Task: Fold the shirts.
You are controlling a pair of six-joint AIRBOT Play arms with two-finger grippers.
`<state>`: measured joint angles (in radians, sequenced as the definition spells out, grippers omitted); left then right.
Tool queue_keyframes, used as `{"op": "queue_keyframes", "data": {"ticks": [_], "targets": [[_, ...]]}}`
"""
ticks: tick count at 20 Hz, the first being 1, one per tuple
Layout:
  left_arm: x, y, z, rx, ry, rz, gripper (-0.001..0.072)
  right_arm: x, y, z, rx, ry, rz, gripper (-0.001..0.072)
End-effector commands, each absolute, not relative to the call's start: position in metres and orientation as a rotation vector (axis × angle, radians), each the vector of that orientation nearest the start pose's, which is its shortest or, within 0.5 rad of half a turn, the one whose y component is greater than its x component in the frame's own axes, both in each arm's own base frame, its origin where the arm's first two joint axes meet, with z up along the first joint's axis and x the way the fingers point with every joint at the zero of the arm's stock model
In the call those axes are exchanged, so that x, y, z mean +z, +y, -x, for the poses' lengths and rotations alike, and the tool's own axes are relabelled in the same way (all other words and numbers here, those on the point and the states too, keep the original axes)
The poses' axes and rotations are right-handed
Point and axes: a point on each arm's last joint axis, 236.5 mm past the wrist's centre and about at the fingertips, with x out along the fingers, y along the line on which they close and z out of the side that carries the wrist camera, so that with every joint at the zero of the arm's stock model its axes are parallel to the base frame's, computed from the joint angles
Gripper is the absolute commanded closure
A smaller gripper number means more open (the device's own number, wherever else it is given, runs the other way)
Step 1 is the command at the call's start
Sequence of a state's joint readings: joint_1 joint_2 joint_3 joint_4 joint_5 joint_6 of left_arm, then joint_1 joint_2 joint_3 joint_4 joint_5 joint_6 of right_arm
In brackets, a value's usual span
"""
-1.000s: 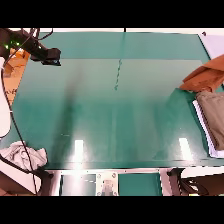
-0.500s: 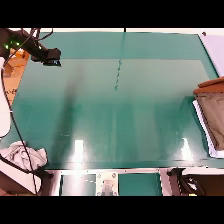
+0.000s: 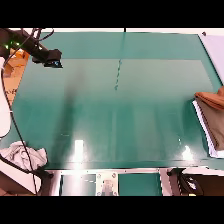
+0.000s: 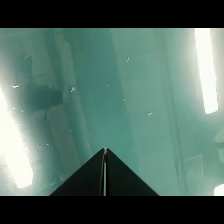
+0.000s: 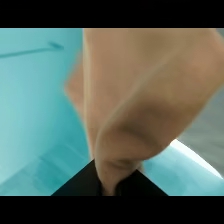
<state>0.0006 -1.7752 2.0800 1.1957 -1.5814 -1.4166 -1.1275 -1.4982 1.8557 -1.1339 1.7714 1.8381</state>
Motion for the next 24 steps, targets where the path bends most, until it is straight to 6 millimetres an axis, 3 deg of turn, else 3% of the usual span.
{"op": "queue_keyframes", "data": {"ticks": [1,6,10,11,12,13,16,17,18,19,20,21,24], "targets": [[0.101,-0.087,-0.489,-0.426,1.233,0.103,0.0678,0.122,-0.303,-0.197,-0.932,1.137,-1.219,0.07],[0.101,-0.087,-0.49,-0.426,1.232,0.102,0.0678,0.081,-0.296,-0.159,-1.057,1.294,-1.227,0.07],[0.101,-0.087,-0.49,-0.425,1.232,0.103,0.0678,0.043,-0.292,-0.154,-1.067,1.341,-1.248,0.0692],[0.101,-0.087,-0.49,-0.426,1.233,0.103,0.0678,0.033,-0.288,-0.148,-1.075,1.374,-1.253,0.054],[0.101,-0.087,-0.489,-0.426,1.233,0.103,0.0677,0.027,-0.286,-0.14,-1.096,1.408,-1.244,0.0269],[0.101,-0.087,-0.489,-0.426,1.233,0.103,0.0678,0.025,-0.288,-0.132,-1.126,1.429,-1.225,0.0175],[0.101,-0.087,-0.49,-0.426,1.232,0.103,0.0678,0.037,-0.3,-0.132,-1.156,1.388,-1.188,0.0188],[0.102,-0.088,-0.489,-0.429,1.232,0.105,0.0678,0.046,-0.304,-0.144,-1.133,1.346,-1.179,0.0301],[0.103,-0.089,-0.489,-0.433,1.228,0.108,0.0679,0.055,-0.307,-0.163,-1.091,1.292,-1.165,0.0442],[0.106,-0.091,-0.49,-0.439,1.218,0.112,0.0679,0.063,-0.308,-0.184,-1.043,1.245,-1.146,0.0518],[0.114,-0.093,-0.489,-0.447,1.198,0.116,0.0679,0.071,-0.305,-0.207,-0.965,1.213,-1.103,0.0643],[0.123,-0.094,-0.489,-0.447,1.175,0.115,0.068,0.078,-0.299,-0.233,-0.88,1.188,-1.049,0.0698],[0.146,-0.094,-0.478,-0.441,1.124,0.111,0.068,0.084,-0.255,-0.299,-0.7,1.183,-0.903,0.07]]}}
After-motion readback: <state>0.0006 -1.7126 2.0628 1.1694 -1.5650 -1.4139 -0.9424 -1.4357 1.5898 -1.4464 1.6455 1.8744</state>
